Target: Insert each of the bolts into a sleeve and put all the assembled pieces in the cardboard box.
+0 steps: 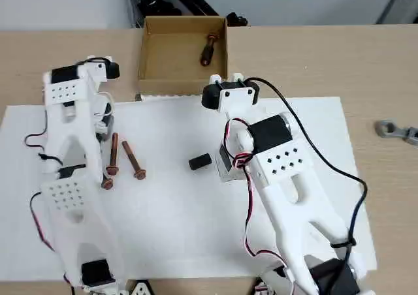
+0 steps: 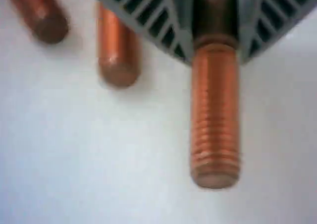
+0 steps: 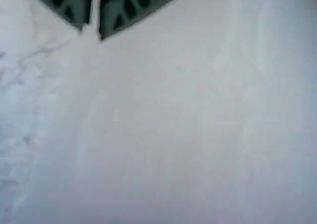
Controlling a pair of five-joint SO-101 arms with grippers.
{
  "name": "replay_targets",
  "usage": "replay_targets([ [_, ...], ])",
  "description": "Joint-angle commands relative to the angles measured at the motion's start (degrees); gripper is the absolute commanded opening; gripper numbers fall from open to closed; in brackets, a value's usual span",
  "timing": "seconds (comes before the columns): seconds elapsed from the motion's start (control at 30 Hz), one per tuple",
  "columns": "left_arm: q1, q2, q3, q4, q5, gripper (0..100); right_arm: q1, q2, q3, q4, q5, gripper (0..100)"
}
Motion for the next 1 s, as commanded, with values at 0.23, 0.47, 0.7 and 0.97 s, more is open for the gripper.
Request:
replay_targets([
  [0.23,-0.18,-18.55,9.71,1.76,-18.37,1,0.13,-2.24,-0.35,-0.75,-0.79,1.0],
  [0.47,-0.09,-24.35,10.15,1.76,-39.03,1,-0.13,-2.24,-0.35,-0.57,-0.79,1.0],
  [0.7,1.41,-26.02,12.79,1.76,-58.73,1,-0.13,-2.24,-0.35,-0.66,-0.79,1.0],
  [0.97,7.30,-25.49,20.09,1.67,-70.15,0,0.13,-2.24,-0.35,-0.40,-0.79,1.0],
])
